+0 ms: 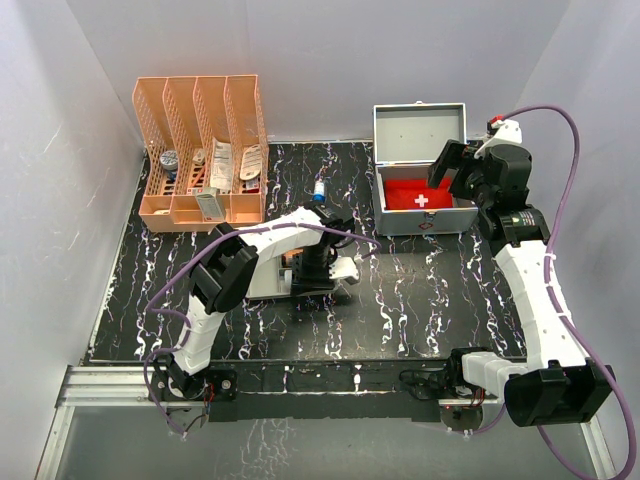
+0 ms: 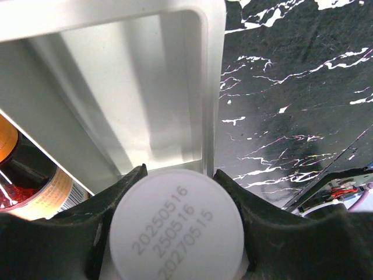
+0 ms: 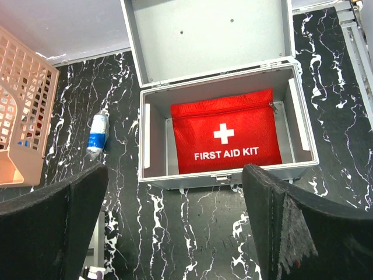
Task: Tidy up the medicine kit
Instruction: Place the pill bottle in the medicine box compartment.
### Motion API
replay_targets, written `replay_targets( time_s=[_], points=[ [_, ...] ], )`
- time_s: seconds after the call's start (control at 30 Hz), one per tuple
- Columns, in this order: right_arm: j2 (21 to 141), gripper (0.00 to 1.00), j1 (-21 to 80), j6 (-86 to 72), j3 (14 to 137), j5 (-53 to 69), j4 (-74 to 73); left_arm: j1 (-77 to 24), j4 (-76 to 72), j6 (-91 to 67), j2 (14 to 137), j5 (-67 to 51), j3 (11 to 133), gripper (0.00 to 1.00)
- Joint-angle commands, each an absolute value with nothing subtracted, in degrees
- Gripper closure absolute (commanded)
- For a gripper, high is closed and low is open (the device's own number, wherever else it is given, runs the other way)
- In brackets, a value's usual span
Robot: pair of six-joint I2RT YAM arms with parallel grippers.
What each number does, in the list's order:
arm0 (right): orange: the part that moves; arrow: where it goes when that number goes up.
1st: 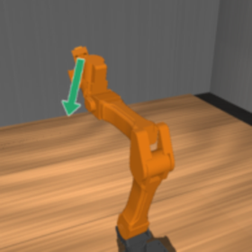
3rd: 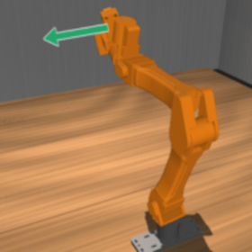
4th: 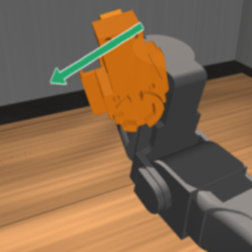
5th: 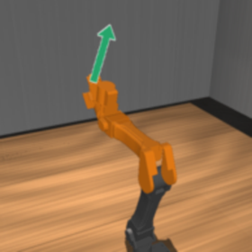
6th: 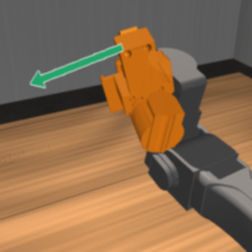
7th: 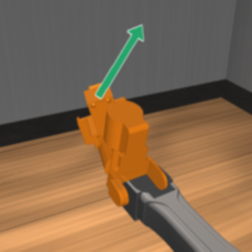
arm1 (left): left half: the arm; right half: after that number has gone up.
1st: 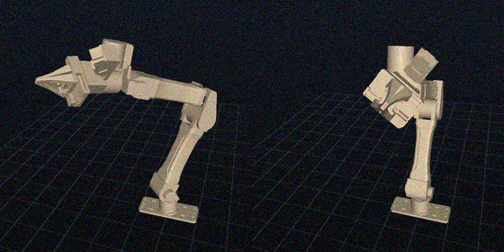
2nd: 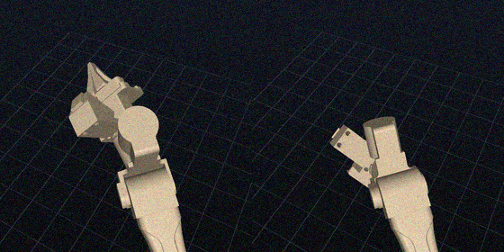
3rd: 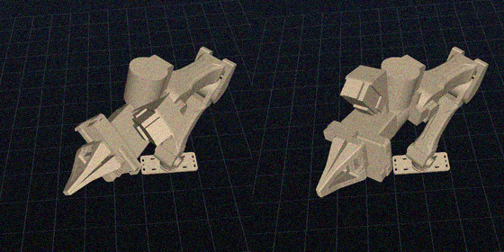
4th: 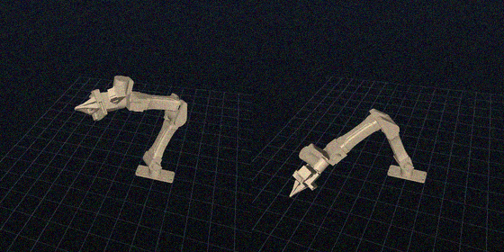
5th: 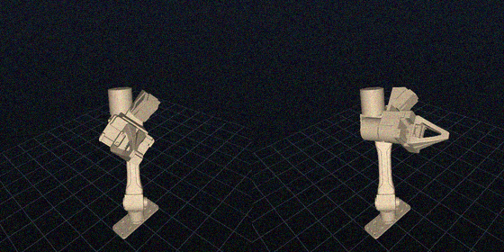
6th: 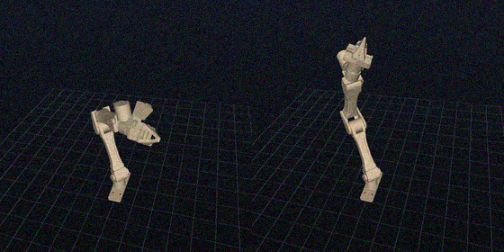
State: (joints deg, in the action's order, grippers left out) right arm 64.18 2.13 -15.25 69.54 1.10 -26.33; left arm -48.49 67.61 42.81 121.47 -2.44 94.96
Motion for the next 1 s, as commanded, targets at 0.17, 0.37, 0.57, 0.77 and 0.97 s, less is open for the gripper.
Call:
replay_targets(
  time_s=[0.17, 0.37, 0.57, 0.77, 0.97],
  points=[
    [63.0, 0.02, 1.8, -15.6, 69.0, 2.4, -21.4, -49.1, 69.9, 42.0, 119.8, -0.9, 97.7, 0.79],
    [63.1, 0.02, 1.6, -15.5, 68.8, 2.9, -20.8, -49.3, 69.8, 41.3, 119.5, -0.8, 97.6, 0.76],
    [63.1, 0.02, 1.5, -15.1, 68.8, 3.2, -21.0, -49.6, 68.2, 41.0, 119.3, -0.1, 96.6, 0.64],
    [62.8, 0.02, 1.4, -15.2, 68.6, 3.3, -21.2, -49.5, 67.8, 40.8, 119.3, -0.2, 96.8, 0.5],
    [62.9, 0.02, 1.4, -15.5, 68.6, 3.6, -21.0, -49.6, 67.6, 40.4, 119.1, -0.2, 96.7, 0.34]
  ],
)
